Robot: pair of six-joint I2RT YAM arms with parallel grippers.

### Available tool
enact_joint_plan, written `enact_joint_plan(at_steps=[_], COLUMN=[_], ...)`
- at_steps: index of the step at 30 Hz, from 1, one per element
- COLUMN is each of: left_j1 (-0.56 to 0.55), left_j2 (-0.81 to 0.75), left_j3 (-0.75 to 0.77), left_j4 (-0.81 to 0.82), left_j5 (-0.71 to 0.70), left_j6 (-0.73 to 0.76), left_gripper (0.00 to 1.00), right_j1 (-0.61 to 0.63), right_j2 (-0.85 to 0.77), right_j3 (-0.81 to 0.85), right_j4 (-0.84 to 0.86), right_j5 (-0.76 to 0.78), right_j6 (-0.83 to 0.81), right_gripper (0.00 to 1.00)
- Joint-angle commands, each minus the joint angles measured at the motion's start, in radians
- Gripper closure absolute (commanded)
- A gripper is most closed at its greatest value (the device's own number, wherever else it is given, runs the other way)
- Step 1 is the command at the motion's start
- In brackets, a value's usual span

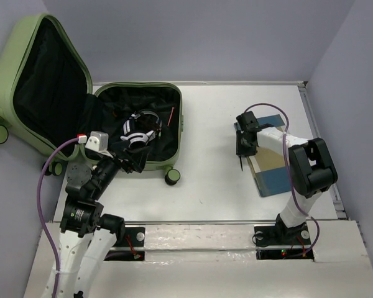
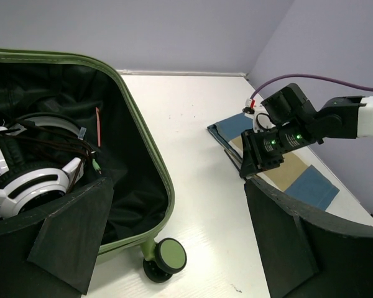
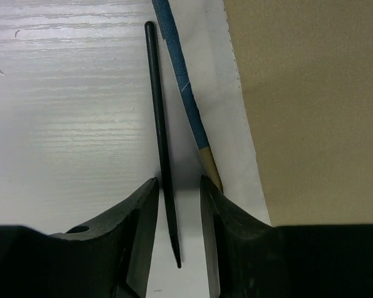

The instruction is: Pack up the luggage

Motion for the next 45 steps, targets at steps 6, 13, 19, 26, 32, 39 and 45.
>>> enact_joint_plan(at_steps=[6, 13, 19, 26, 32, 39, 45], left_j1=[0.005, 0.006, 0.008, 0.012, 0.017, -0.012, -0.028], left_j2=[0.007, 0.008, 0.007, 0.007, 0.005, -0.005, 0.001], left_j3=[0.042, 0.041, 0.041, 0.041, 0.041, 0.038, 0.038], left_j4=[0.027, 0.03, 0.03, 0.036, 0.025, 0.033, 0.042], left_j5=[0.018, 0.018, 0.018, 0.021, 0.005, -0.006, -0.005], left_j6=[0.01, 0.011, 0.01, 0.005, 0.008, 0.002, -0.001], left_gripper=[0.01, 0.01, 0.01, 0.01, 0.01, 0.01, 0.01], right_j1=[-0.008, 0.033, 0.061, 0.226, 0.296, 0.08, -0.173], right_j2=[0.053, 0.046, -0.129, -0.136, 0.15, -0.026, -0.031], right_j3=[0.033, 0.025, 0.04, 0.366, 0.747, 0.385, 0.231], right_j4=[0.001, 0.021, 0.073, 0.186, 0.191, 0.153, 0.061], right_j5=[-0.02, -0.044, -0.251, -0.492, -0.613, -0.348, -0.024], right_j6=[-0.017, 0.005, 0.026, 0.158, 0.261, 0.195, 0.094], right_gripper=[0.65, 0.93, 0.93, 0.93, 0.27, 0.3, 0.55])
